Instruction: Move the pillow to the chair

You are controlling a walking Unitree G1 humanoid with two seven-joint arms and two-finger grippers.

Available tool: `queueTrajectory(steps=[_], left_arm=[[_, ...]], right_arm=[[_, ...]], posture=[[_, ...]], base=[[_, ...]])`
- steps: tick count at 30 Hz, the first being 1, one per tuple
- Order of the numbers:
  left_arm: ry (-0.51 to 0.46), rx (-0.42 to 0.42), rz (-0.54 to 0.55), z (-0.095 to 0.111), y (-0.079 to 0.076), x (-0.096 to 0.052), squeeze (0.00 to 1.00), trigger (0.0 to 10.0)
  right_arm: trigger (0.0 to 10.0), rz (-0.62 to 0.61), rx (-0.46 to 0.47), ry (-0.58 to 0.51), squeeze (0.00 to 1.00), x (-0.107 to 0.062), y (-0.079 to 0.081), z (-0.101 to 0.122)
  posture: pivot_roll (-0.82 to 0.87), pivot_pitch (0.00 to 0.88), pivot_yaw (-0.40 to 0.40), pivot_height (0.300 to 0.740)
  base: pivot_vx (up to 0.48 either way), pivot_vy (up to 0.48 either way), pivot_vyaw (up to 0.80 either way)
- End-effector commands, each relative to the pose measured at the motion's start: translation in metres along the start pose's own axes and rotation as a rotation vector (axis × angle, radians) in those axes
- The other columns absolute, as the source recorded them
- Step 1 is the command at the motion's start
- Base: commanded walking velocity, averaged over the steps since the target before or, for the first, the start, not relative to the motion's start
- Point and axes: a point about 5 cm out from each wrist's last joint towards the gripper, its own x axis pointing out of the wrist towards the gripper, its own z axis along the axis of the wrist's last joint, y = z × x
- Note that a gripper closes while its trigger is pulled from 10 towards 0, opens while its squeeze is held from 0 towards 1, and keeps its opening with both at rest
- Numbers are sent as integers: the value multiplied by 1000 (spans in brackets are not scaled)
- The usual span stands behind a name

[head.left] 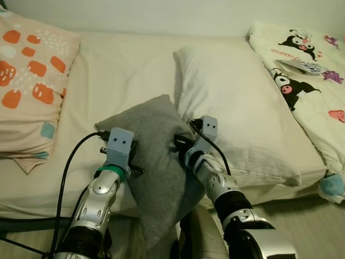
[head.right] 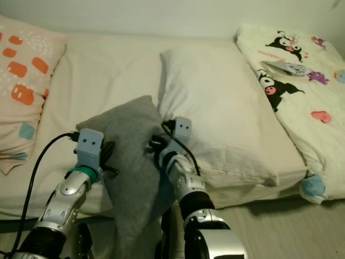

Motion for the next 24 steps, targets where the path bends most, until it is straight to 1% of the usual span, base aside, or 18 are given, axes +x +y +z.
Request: queueTrajectory(steps=[1,2,3,4,5,6,7,9,10,12,13,14,16,18,21,22,23,24], left_arm=[[35,-3,-9,-9,-3,-2,0,10000],[50,-1,-12,-13,-3,-4,0,10000],[61,0,-14,-16,-4,-5,0,10000],[61,0,-14,-16,-4,-5,0,10000],[68,0,-15,-18,-4,-6,0,10000],[74,0,-17,-20,-5,-7,0,10000],[74,0,-17,-20,-5,-7,0,10000],[81,-1,-16,-23,-5,-8,0,10000],[86,-6,-15,-25,-5,-9,0,10000],[91,-12,-14,-27,-5,-11,0,10000],[91,-12,-14,-27,-5,-11,0,10000],[90,-16,-14,-28,-5,-13,0,10000],[88,-18,-14,-28,-5,-14,0,10000],[87,-18,-15,-29,-5,-15,0,10000],[91,-15,-12,-31,-1,-18,0,10000],[91,-15,-12,-31,-1,-18,0,10000],[94,-14,-9,-33,3,-19,0,10000],[94,-14,-9,-33,3,-19,0,10000]], right_arm=[[10000,162,67,91,0,9,45,-29],[10000,152,-18,44,0,6,38,-25],[10000,147,-82,10,0,4,34,-22],[10000,147,-82,10,0,4,34,-22],[10000,139,-129,-26,1000,1,29,-18],[10000,129,-163,-56,1000,-2,24,-15],[10000,129,-163,-56,1000,-2,24,-15],[10000,107,-199,-115,1000,-9,12,-3],[10000,101,-186,-176,1000,-14,6,9],[10000,103,-172,-262,1000,-23,-1,26],[10000,103,-172,-262,1000,-23,-1,26],[10000,109,-189,-311,1000,-31,-6,38],[10000,109,-200,-326,1000,-34,-8,42],[10000,100,-215,-341,1000,-40,-17,50],[10000,97,-230,-333,1000,-43,-24,54],[10000,97,-230,-333,1000,-43,-24,54],[10000,105,-263,-263,1000,-42,-30,51],[10000,105,-263,-263,1000,-42,-30,51]], posture=[[-18,52,-36,566],[-23,52,-35,566],[-23,52,-35,566],[-23,52,-35,566],[-27,56,-36,566],[-27,56,-36,566],[-27,56,-36,566],[-31,57,-38,566],[-35,61,-39,566],[-36,62,-39,566],[-36,62,-39,566],[-37,59,-38,566],[-37,61,-37,566],[-32,59,-36,566],[-34,53,-33,566],[-34,53,-33,566],[-36,53,-33,566],[-36,53,-33,566]], base=[[0,0,0],[0,0,0],[0,0,0],[0,0,0],[0,0,0],[0,0,0],[0,0,0],[0,0,0],[0,0,0],[0,0,0],[0,0,0],[0,0,0],[0,0,0],[0,0,0],[0,0,0],[0,0,0],[0,0,0],[0,0,0]])
